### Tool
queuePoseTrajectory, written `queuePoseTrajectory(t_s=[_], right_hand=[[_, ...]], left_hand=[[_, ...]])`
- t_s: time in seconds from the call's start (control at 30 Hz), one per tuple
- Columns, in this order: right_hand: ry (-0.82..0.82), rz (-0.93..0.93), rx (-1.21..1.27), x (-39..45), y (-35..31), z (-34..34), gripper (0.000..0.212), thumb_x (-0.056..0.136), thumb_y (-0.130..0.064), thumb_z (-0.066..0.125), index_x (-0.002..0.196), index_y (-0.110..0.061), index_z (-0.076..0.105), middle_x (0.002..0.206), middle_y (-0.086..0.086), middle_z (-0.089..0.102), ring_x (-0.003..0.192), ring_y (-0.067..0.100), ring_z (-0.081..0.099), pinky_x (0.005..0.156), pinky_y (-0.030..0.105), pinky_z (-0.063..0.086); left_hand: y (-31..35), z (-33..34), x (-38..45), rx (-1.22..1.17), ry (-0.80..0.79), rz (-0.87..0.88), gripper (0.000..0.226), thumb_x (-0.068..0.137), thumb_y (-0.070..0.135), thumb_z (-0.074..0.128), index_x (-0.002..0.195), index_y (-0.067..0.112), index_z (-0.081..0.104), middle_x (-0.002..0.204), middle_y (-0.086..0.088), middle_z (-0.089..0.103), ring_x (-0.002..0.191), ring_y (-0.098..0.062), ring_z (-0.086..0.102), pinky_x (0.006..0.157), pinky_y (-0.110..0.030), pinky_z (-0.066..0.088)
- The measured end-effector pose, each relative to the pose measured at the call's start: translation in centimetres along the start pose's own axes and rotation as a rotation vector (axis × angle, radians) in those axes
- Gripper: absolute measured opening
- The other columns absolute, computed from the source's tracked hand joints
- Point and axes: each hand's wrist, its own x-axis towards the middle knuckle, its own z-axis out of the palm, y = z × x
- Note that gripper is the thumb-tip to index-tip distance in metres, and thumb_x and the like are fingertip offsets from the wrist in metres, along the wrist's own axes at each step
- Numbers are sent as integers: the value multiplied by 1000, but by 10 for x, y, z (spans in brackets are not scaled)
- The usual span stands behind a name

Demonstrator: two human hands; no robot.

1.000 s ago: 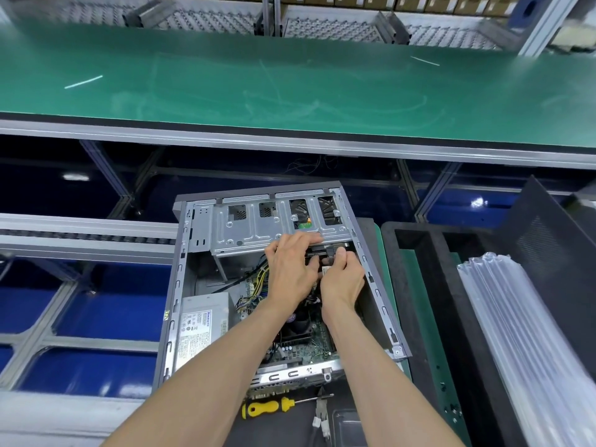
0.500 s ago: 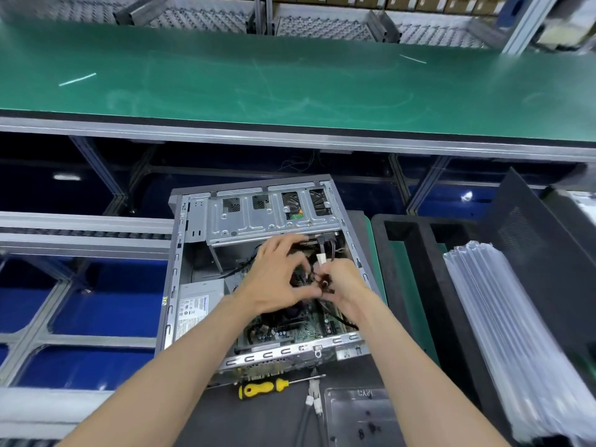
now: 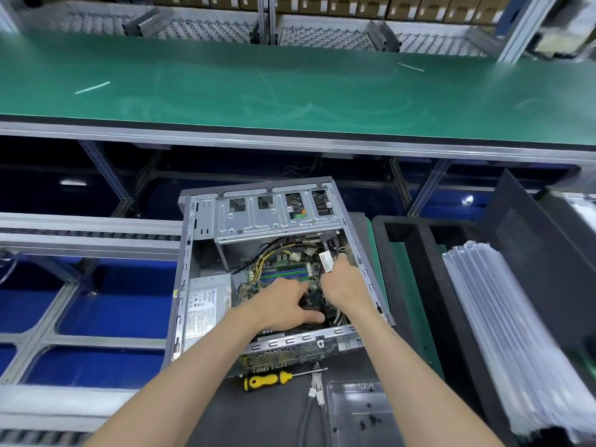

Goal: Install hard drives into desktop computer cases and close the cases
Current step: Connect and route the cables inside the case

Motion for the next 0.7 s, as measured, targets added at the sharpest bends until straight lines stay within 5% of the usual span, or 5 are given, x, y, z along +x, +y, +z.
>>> queuePoseTrajectory(t_s=[0.1,0.2,0.33,0.5,0.7], right_hand=[[26,-7,-150,0,0,2,44,96,-12,51,137,-1,37,120,20,59,83,27,52,53,30,36],[56,-25,-304,0,-2,4,47,95,-10,61,134,3,37,121,22,60,100,33,65,62,31,43],[132,-96,-496,-3,-4,9,46,89,-14,74,121,0,44,114,17,64,103,30,69,71,31,53],[184,-205,-636,-7,-10,8,28,90,-15,74,111,-3,60,107,12,64,96,26,68,71,32,55],[135,-729,-809,1,-6,2,49,77,13,63,121,-5,52,120,15,52,106,31,52,83,38,47]], left_hand=[[3,-2,-3,-332,-126,-27,41,86,60,54,77,21,50,77,-3,47,69,-23,48,71,-40,40],[-1,-6,1,-477,187,-57,45,94,32,54,58,16,31,61,-4,35,57,-20,32,65,-42,39],[-17,-14,23,-188,622,-220,15,92,9,52,104,7,61,115,-11,57,111,-28,50,93,-37,41],[-34,-11,49,0,381,-345,49,97,23,52,142,14,36,144,-15,46,133,-36,39,110,-47,31],[-49,-29,67,-180,370,-179,30,106,20,47,131,7,57,125,-22,64,119,-42,56,97,-44,46]])
